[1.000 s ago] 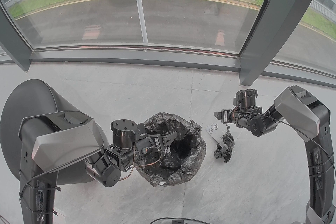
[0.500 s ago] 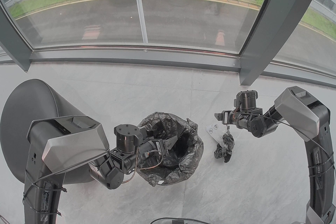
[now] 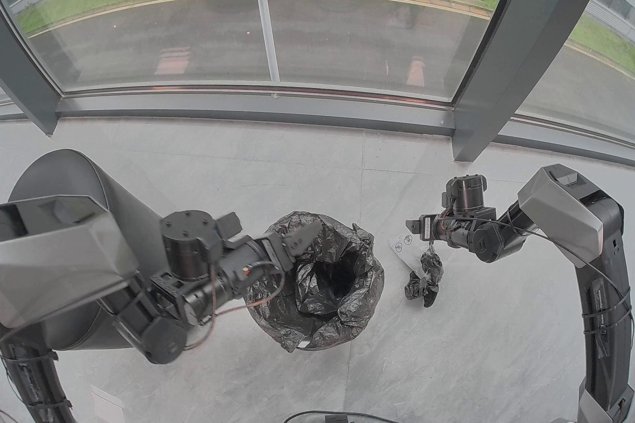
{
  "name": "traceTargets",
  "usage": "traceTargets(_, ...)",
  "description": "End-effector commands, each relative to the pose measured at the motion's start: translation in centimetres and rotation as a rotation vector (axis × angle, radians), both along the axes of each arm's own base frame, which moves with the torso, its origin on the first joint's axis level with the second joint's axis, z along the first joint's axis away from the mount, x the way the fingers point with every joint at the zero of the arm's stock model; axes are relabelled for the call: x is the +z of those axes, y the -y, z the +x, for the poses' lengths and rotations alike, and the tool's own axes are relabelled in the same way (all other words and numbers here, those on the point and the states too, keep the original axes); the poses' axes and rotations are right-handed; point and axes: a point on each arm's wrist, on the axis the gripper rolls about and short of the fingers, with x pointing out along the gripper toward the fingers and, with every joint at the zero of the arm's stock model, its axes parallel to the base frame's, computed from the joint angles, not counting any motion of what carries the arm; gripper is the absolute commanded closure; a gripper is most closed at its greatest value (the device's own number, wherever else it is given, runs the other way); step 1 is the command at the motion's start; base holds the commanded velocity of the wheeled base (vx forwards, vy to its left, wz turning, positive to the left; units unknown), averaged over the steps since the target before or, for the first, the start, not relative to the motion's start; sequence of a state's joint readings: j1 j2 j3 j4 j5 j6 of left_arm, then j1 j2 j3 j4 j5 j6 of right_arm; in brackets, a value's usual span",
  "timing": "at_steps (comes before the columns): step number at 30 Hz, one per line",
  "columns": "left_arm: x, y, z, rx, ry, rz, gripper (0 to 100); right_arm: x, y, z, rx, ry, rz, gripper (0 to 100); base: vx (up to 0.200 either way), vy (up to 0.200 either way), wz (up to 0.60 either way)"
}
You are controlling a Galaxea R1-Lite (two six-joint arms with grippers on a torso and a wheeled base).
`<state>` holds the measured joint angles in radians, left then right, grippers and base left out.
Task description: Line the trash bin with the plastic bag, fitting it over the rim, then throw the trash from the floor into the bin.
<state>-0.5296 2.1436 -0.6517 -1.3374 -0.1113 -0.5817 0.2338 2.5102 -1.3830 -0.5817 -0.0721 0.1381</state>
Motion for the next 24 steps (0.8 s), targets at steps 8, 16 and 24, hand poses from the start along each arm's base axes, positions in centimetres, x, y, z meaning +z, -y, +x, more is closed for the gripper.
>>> traceTargets(8, 8.0, -12.6, -2.6, 0.049, 0.160, -0.143, 0, -2.3, 1.3, 1.5, 0.064, -0.062, -0.140, 0, 0.000, 0.000, 0.00)
traceTargets(16, 7.6, -13.1, -2.3, 0.005, 0.198, -0.153, 0, -2.6, 2.1, 2.9, 0.133, -0.132, -0.248, 0, 0.000, 0.000, 0.00)
traceTargets(24, 6.7, -13.2, -1.6, 0.012, 0.171, -0.149, 0, -4.2, 1.0, 4.2, 0.152, -0.156, -0.251, 0, 0.000, 0.000, 0.00)
